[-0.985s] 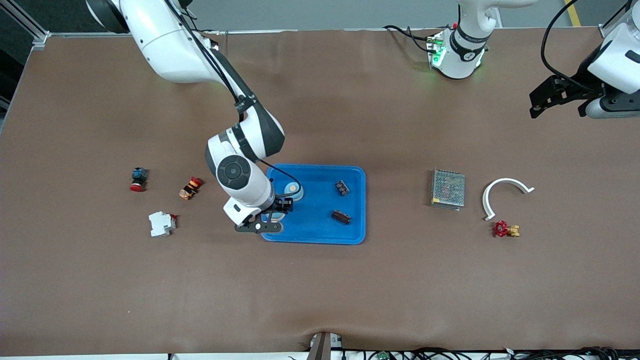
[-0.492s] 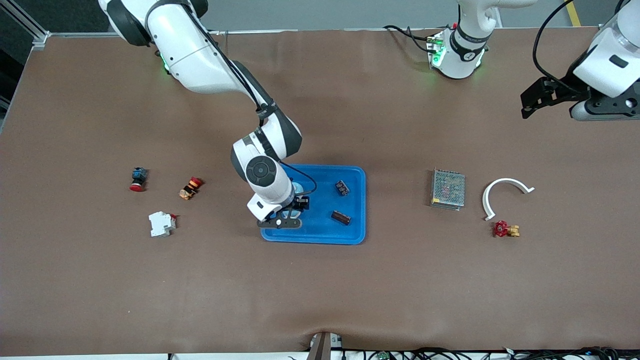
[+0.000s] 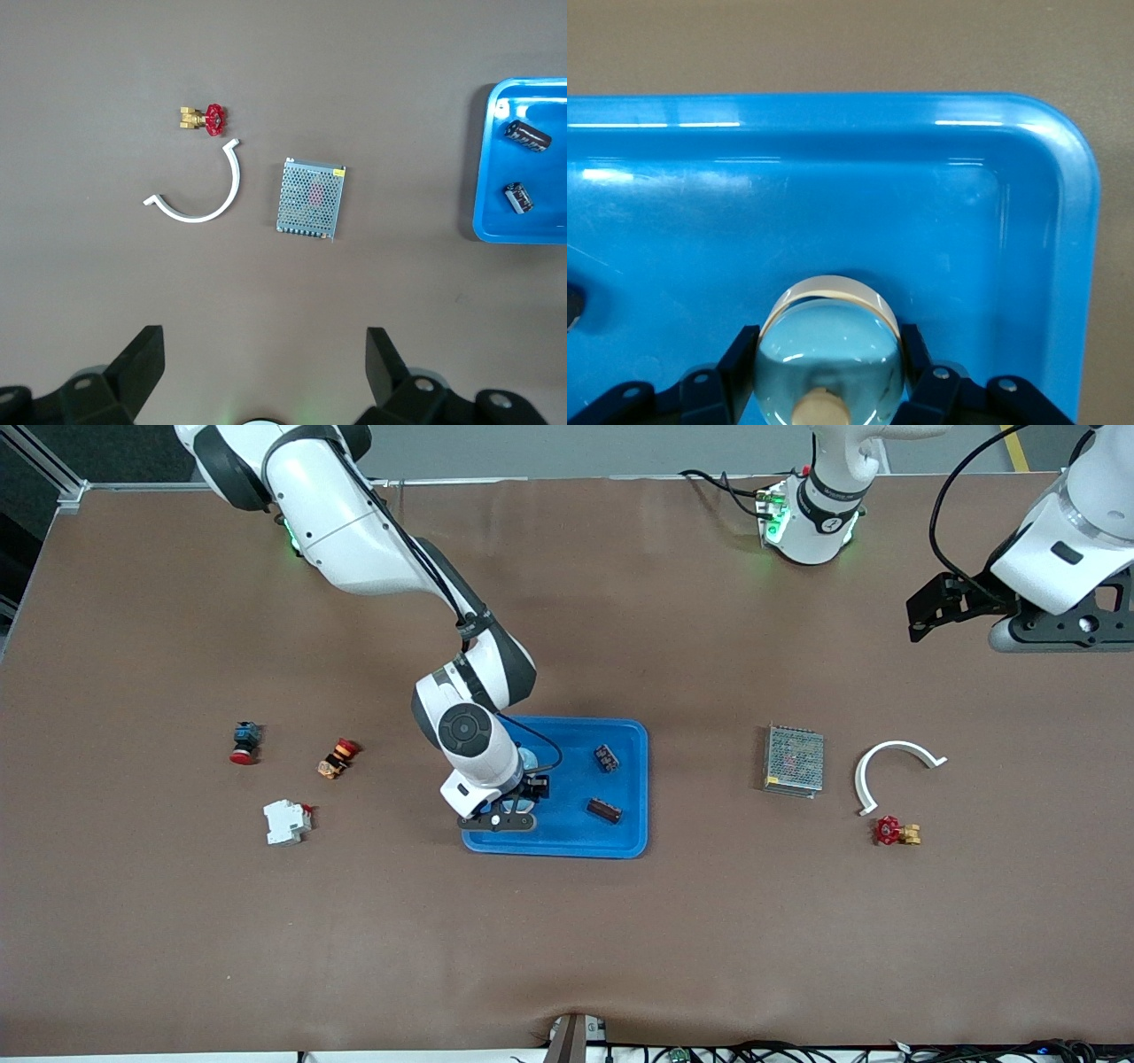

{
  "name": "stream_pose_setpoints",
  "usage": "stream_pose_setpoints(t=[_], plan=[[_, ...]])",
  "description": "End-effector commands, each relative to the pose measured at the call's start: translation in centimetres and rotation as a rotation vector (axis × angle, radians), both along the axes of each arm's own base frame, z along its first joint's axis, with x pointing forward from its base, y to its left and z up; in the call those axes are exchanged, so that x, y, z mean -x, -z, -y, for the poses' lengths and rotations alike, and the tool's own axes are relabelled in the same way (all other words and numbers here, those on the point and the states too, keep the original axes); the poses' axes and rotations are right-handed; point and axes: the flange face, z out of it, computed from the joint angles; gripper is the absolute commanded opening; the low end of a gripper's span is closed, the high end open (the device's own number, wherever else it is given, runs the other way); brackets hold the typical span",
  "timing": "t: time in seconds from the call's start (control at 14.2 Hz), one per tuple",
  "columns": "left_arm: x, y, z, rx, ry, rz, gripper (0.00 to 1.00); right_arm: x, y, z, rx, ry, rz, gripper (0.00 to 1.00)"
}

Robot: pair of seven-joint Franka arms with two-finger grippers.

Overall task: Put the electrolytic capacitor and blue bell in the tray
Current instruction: 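Carry the second bell into the tray and open the right gripper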

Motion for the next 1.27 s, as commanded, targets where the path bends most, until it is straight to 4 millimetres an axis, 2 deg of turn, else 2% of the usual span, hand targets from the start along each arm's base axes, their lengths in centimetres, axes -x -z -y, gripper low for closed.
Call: stream_pose_setpoints(t=[0.0,0.21,0.35,0.49,0.63,0.7,0.91,1.06,1.2], plan=[[-0.2,-0.4,0.2,0.015,0.014,0.003,1.0,-0.5,0.2,-0.4,-0.02,0.023,0.023,1.0],[-0.1,-0.5,0.2,0.015,0.013,0.005,1.0,-0.6,-0.9,-0.6,-0.027,0.019,0.026,1.0],[-0.1,-0.5,0.2,0.012,0.016,0.005,1.0,-0.5,-2.8,-0.6,-0.019,0.008,0.012,1.0],[-0.1,-0.5,0.2,0.013,0.016,0.005,1.0,0.1,-7.7,-0.7,-0.004,-0.008,-0.027,1.0],[-0.1,-1.1,0.3,0.023,0.014,0.016,1.0,1.8,-14.2,-1.1,0.005,-0.029,-0.06,1.0],[-0.1,-1.2,0.4,0.022,0.017,0.017,1.0,2.7,-17.6,-0.7,0.015,-0.038,-0.083,1.0],[-0.1,-1.2,0.5,0.02,0.021,0.018,1.0,5.7,-26.9,1.3,0.032,-0.066,-0.124,1.0],[-0.2,-1.1,0.6,0.019,0.022,0.018,1.0,7.4,-31.9,3.2,0.038,-0.078,-0.14,1.0],[-0.2,-1.1,0.6,0.02,0.022,0.021,1.0,8.6,-35.7,5.9,0.046,-0.104,-0.157,1.0]])
